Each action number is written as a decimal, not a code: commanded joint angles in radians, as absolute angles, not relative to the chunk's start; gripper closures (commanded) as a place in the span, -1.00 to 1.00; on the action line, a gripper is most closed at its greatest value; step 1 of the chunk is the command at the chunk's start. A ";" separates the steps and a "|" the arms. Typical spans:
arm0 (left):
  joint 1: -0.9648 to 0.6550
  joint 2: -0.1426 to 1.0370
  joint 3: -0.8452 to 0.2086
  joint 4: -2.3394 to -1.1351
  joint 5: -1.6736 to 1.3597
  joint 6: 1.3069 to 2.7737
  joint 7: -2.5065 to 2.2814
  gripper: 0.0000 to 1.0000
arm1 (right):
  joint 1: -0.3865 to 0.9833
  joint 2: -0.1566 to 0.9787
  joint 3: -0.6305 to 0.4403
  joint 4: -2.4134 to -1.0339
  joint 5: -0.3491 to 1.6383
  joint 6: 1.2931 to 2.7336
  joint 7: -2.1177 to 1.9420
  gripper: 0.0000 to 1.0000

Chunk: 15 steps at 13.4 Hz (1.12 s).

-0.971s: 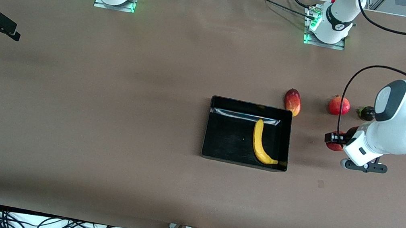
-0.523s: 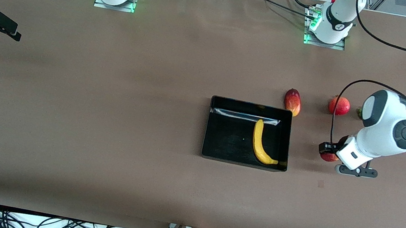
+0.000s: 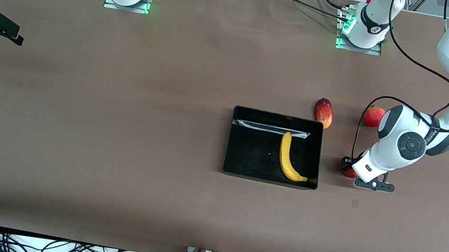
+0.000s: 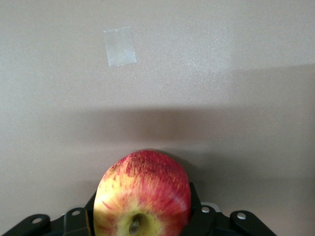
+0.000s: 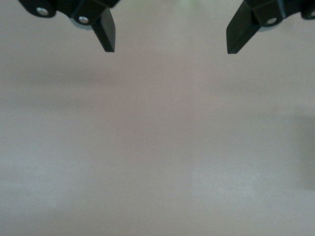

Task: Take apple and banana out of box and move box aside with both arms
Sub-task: 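Lower the red apple onto the table and open the left gripper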

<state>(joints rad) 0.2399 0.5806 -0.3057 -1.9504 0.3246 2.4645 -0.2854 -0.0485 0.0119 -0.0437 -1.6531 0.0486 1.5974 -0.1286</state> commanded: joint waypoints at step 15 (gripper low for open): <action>0.098 0.361 -0.325 -1.878 0.135 2.140 -0.409 -1.00 | -0.032 0.017 -0.046 -1.632 0.048 1.582 -0.121 -1.00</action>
<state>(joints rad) 0.1435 0.3845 -0.3388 -1.8694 0.1908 2.1420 -0.3464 -0.0376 0.0119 -0.0434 -1.6528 0.0486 1.5974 -0.1286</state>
